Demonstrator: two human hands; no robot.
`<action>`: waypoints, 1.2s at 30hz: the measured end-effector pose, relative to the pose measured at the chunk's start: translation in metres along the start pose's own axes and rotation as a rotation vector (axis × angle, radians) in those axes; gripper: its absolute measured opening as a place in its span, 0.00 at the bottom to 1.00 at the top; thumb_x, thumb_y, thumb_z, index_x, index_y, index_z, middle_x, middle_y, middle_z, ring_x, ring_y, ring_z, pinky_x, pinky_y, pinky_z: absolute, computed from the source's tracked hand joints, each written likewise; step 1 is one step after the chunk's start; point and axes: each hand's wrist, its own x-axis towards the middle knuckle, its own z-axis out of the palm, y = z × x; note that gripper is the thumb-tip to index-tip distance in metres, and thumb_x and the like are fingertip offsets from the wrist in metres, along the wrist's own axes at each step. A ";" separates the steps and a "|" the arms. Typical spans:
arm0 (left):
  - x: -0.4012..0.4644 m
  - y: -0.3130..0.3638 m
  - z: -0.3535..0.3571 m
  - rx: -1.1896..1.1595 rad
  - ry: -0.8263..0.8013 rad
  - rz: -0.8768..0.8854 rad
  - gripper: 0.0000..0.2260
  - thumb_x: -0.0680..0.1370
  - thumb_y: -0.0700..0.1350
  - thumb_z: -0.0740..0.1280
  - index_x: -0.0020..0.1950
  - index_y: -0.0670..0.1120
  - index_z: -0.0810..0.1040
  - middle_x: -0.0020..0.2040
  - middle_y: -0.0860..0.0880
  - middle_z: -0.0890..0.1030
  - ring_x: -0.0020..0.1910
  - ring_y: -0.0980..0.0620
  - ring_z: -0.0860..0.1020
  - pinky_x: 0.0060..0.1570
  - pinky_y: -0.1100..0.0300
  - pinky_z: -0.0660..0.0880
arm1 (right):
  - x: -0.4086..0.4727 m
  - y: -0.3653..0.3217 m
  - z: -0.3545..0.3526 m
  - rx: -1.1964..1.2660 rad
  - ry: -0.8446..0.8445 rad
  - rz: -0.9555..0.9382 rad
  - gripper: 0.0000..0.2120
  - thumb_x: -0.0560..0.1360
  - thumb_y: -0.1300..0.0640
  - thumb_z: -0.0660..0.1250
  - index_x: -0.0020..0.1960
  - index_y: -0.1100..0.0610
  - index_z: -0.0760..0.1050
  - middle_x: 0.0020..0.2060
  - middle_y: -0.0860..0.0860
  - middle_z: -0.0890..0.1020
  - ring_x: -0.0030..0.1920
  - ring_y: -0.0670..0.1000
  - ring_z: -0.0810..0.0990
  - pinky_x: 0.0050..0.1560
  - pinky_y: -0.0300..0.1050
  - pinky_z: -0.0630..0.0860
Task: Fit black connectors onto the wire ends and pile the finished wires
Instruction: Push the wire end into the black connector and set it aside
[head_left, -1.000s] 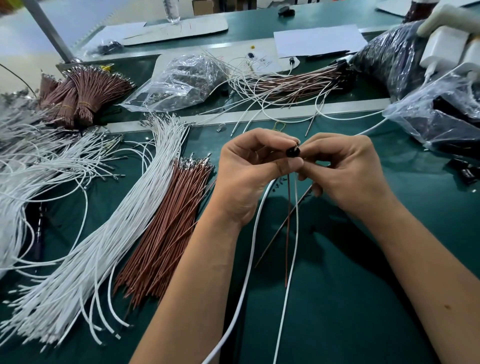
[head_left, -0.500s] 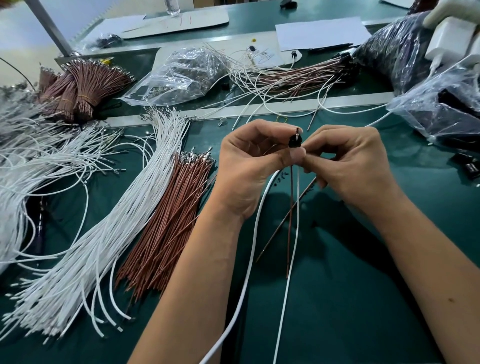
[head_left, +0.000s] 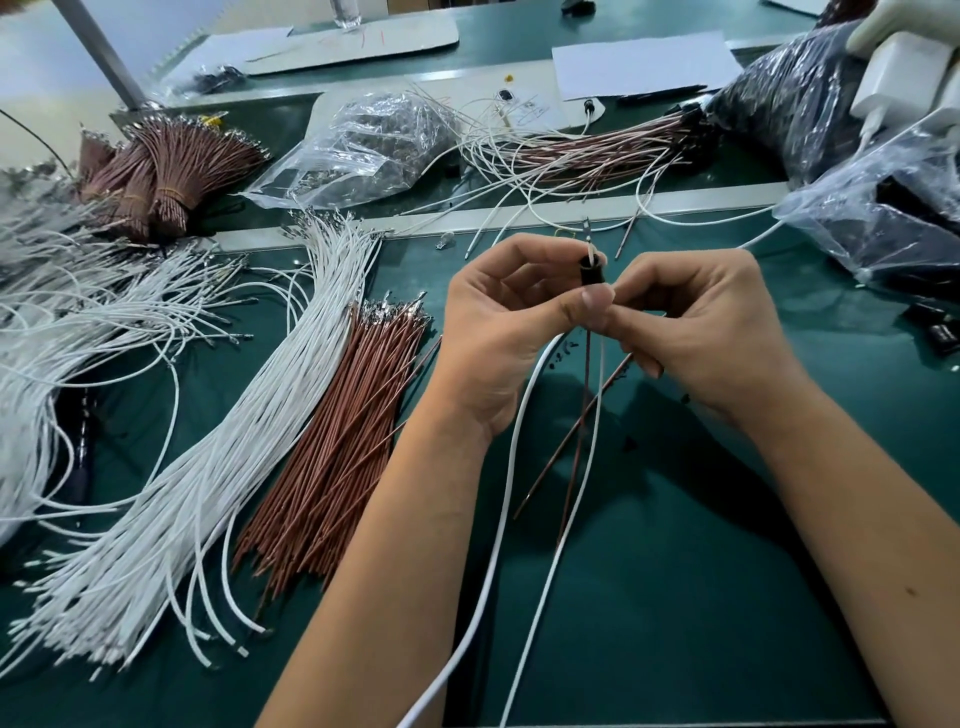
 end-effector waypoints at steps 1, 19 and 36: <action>0.000 0.000 0.000 -0.002 0.006 -0.001 0.15 0.68 0.25 0.72 0.42 0.46 0.84 0.44 0.44 0.85 0.42 0.51 0.83 0.47 0.58 0.81 | 0.000 0.000 0.000 0.001 -0.001 0.011 0.10 0.71 0.53 0.81 0.37 0.53 0.82 0.25 0.48 0.77 0.22 0.53 0.68 0.24 0.39 0.66; 0.000 0.001 0.001 0.001 0.002 0.037 0.17 0.67 0.23 0.72 0.40 0.46 0.85 0.44 0.44 0.86 0.44 0.49 0.84 0.48 0.55 0.82 | 0.002 0.007 -0.005 -0.093 -0.053 -0.054 0.09 0.71 0.55 0.81 0.37 0.49 0.81 0.29 0.43 0.81 0.26 0.40 0.74 0.31 0.27 0.68; 0.001 -0.001 0.001 0.025 0.105 -0.045 0.12 0.69 0.27 0.73 0.45 0.42 0.80 0.42 0.44 0.85 0.41 0.51 0.84 0.47 0.58 0.81 | 0.001 0.008 -0.006 -0.044 -0.044 -0.009 0.03 0.75 0.55 0.77 0.44 0.53 0.84 0.30 0.43 0.82 0.30 0.40 0.75 0.34 0.30 0.71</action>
